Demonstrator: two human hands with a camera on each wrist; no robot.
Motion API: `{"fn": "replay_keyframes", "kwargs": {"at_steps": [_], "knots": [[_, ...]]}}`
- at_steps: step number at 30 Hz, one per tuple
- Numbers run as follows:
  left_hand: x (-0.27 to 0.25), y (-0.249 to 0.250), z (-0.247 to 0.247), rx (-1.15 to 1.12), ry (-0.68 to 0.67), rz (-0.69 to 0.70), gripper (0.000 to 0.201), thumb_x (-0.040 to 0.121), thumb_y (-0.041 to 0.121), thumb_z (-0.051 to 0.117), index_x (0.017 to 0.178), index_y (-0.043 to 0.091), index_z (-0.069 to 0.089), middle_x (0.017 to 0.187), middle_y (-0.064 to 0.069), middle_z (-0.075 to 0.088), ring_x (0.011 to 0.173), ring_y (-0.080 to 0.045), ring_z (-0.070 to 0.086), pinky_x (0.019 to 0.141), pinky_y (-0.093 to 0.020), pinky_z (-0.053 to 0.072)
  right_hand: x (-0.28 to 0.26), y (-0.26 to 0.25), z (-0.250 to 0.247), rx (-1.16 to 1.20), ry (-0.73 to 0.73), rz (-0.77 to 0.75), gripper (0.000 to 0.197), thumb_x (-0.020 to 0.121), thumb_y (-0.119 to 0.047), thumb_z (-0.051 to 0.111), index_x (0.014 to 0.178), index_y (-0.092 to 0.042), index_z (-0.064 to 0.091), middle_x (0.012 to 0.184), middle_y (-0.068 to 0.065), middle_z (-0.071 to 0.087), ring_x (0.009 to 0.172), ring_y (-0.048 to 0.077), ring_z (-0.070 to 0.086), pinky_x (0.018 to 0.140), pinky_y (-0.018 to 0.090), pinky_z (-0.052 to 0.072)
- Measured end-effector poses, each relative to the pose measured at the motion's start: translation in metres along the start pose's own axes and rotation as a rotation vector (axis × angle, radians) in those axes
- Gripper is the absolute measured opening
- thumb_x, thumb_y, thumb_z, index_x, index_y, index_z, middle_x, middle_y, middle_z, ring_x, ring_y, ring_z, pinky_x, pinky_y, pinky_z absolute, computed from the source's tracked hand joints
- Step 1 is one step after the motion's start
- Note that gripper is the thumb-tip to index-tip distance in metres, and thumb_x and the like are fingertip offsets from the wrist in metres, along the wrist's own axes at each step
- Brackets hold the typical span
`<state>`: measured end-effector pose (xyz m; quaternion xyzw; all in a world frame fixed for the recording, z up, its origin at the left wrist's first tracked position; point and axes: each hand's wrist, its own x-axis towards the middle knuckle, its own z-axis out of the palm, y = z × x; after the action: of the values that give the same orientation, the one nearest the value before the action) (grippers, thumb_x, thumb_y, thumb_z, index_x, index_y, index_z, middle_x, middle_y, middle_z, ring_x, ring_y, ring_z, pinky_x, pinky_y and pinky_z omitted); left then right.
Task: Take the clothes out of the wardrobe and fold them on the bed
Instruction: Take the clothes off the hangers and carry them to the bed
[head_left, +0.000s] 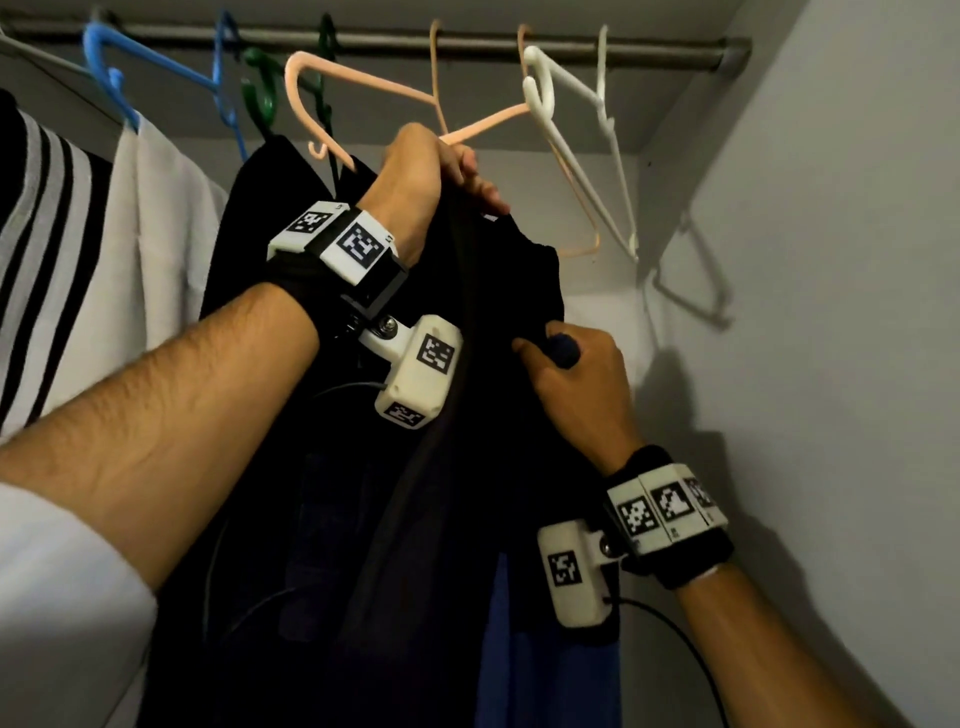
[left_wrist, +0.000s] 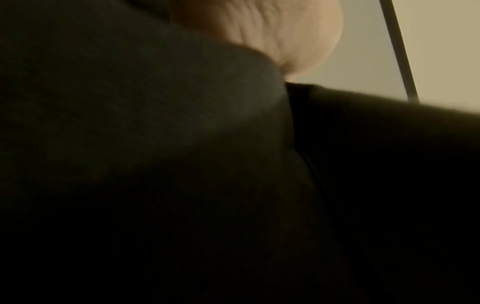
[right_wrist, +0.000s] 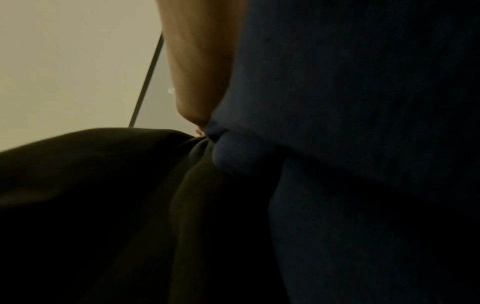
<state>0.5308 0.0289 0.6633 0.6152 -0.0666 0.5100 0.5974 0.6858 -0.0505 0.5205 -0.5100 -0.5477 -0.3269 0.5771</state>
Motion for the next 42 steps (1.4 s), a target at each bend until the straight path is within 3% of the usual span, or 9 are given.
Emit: {"fn": "replay_keyframes", "kwargs": {"at_steps": [4,10,19,21,25,30,34,39,42], "knots": [[-0.003,0.004,0.0,0.015,-0.01,-0.001,0.012,0.057,0.003,0.037,0.062,0.005,0.048,0.06,-0.017,0.049,0.058,-0.033,0.06,0.09,-0.057,0.055,-0.022,-0.007,0.006,0.057,-0.065,0.034,0.04,0.095,-0.019,0.068,0.061,-0.018,0.047,0.054,-0.001,0.048,0.05,0.006,0.043,0.052,0.03,0.035],[-0.006,0.003,0.003,-0.039,-0.008,-0.023,0.014,0.057,0.001,0.036,0.063,0.004,0.049,0.062,-0.018,0.047,0.059,-0.032,0.055,0.063,-0.044,0.058,-0.046,-0.018,0.008,0.11,-0.121,-0.017,0.035,0.097,-0.015,0.067,0.066,-0.009,0.052,0.059,0.0,0.054,0.052,0.011,0.05,0.051,0.03,0.04],[0.002,-0.002,0.0,-0.052,-0.021,-0.02,0.013,0.063,0.002,0.037,0.065,0.004,0.05,0.064,-0.021,0.051,0.068,-0.037,0.061,0.081,-0.051,0.058,-0.067,-0.022,0.005,0.144,-0.275,-0.03,0.038,0.092,-0.013,0.068,0.064,-0.003,0.044,0.06,0.009,0.05,0.054,0.021,0.05,0.053,0.041,0.041],[0.003,-0.004,-0.001,-0.085,-0.013,-0.025,0.018,0.073,0.0,0.034,0.066,0.004,0.05,0.064,-0.019,0.049,0.065,-0.034,0.057,0.079,-0.053,0.058,-0.07,-0.024,0.007,0.162,-0.302,-0.039,0.037,0.092,-0.016,0.066,0.065,0.0,0.046,0.062,0.013,0.052,0.056,0.026,0.052,0.053,0.046,0.042],[0.005,-0.002,0.0,-0.047,-0.011,0.007,0.024,0.082,-0.001,0.032,0.066,0.004,0.049,0.061,-0.019,0.048,0.065,-0.033,0.054,0.067,-0.041,0.056,-0.072,-0.026,0.009,0.183,-0.334,-0.033,0.037,0.092,-0.019,0.065,0.067,0.003,0.048,0.063,0.015,0.052,0.057,0.031,0.051,0.053,0.049,0.042],[0.011,0.001,-0.002,0.013,0.041,0.065,0.021,0.081,-0.003,0.033,0.068,0.005,0.048,0.06,-0.014,0.043,0.058,-0.031,0.048,0.058,-0.036,0.054,-0.064,-0.03,-0.001,0.181,-0.259,0.037,0.045,0.097,-0.037,0.071,0.07,-0.004,0.059,0.062,0.008,0.059,0.056,0.022,0.057,0.052,0.04,0.045],[0.013,0.0,-0.004,0.043,0.038,0.069,0.024,0.082,-0.003,0.033,0.066,0.005,0.048,0.054,-0.013,0.041,0.054,-0.031,0.046,0.054,-0.032,0.051,-0.042,-0.02,-0.019,0.254,0.013,0.109,0.023,0.095,-0.039,0.073,0.091,-0.016,0.074,0.081,-0.004,0.073,0.073,0.011,0.068,0.068,0.025,0.05],[0.016,-0.003,-0.006,0.089,0.013,0.077,0.027,0.085,-0.002,0.032,0.065,0.005,0.049,0.047,-0.012,0.039,0.055,-0.032,0.05,0.056,-0.029,0.052,0.014,-0.005,-0.037,0.113,0.116,0.158,0.042,0.088,-0.061,0.072,0.098,-0.02,0.075,0.083,-0.005,0.073,0.077,0.007,0.066,0.075,0.028,0.052],[0.013,-0.004,-0.007,0.088,0.0,0.057,0.027,0.086,-0.001,0.031,0.067,0.006,0.049,0.05,-0.012,0.037,0.056,-0.031,0.051,0.057,-0.027,0.053,0.055,-0.008,-0.032,0.0,0.028,0.2,0.072,0.074,-0.083,0.067,0.088,-0.013,0.072,0.073,-0.008,0.065,0.073,0.011,0.063,0.078,0.043,0.056]]}}
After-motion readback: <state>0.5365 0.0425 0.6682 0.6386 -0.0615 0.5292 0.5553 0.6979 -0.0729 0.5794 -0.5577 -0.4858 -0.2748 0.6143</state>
